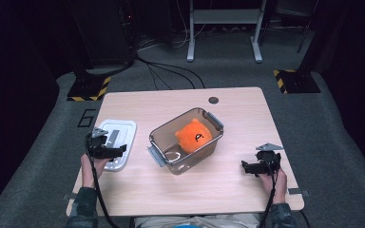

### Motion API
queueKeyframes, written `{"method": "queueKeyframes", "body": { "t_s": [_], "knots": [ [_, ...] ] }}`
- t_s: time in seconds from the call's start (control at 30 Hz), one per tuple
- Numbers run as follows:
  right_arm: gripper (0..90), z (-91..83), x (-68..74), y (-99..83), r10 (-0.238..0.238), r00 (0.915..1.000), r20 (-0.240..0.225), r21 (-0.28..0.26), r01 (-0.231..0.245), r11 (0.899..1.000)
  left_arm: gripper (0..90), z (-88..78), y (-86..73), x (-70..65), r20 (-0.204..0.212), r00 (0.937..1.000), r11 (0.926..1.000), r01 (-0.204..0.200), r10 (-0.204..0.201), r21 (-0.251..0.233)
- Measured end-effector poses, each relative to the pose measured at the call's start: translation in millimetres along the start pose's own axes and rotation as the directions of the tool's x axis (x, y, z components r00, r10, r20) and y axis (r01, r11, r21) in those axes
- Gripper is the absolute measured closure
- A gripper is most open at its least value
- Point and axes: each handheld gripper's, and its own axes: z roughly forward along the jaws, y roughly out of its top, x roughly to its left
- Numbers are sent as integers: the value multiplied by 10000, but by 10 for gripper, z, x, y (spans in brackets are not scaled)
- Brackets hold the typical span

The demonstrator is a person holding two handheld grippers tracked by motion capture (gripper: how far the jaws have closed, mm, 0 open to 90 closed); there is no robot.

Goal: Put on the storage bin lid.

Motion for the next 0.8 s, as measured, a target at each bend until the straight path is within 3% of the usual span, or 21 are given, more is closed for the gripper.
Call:
{"method": "queueKeyframes", "body": {
  "t_s": [0.13, 0.3, 0.5, 0.63, 0.73, 0.8],
  "knots": [
    [0, 0, -1, 0, -11, 10000, -4, 1, 11, 10000, 3, 142, 22, 94, -71, 9999, 9992, 148, -146, 360],
    [0, 0, -1, 0, -6, 10000, -11, -10, 6, 10000, 4, 274, 69, 214, -413, 9986, 9987, 354, -339, 362],
    [0, -2, -5, -1, -72, 10000, -5, 19, 72, 10000, 4, 404, 69, 356, -552, 9962, 9948, 717, -678, 723],
    [0, -2, -5, -2, -79, 10000, -10, 18, 79, 10000, 4, 506, 44, 467, -579, 9920, 9884, 1174, -1122, 959],
    [0, -1, -6, -2, -78, 10000, -19, 10, 78, 10000, 45, 585, -3, 528, -652, 9884, 9825, 1439, -1370, 1181],
    [0, -1, -6, -2, -81, 10000, -19, -5, 81, 10000, 137, 604, -21, 544, -944, 9858, 9820, 1494, -1389, 1154]
  ]
}}
